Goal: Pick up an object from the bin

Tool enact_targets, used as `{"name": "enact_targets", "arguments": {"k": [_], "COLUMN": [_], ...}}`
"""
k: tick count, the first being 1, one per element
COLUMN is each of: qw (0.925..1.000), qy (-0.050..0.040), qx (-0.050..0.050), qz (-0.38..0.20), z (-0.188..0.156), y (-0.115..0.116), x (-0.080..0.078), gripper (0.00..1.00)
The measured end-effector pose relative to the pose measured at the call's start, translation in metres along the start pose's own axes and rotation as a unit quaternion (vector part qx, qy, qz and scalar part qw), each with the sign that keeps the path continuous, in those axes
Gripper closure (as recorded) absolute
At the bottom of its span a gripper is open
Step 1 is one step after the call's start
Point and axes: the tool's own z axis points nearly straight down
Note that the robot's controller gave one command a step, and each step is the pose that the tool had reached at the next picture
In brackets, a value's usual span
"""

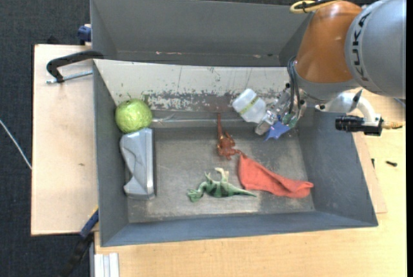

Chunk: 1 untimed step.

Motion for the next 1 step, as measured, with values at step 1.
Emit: {"name": "enact_targets", "arguments": {"k": [1], "qw": [1.0000], "qy": [-0.0005], "qx": [-0.001], "qz": [0.000], "z": [-0.0057], "y": [0.0007], "x": [-0.0005], "gripper": [1.00]}}
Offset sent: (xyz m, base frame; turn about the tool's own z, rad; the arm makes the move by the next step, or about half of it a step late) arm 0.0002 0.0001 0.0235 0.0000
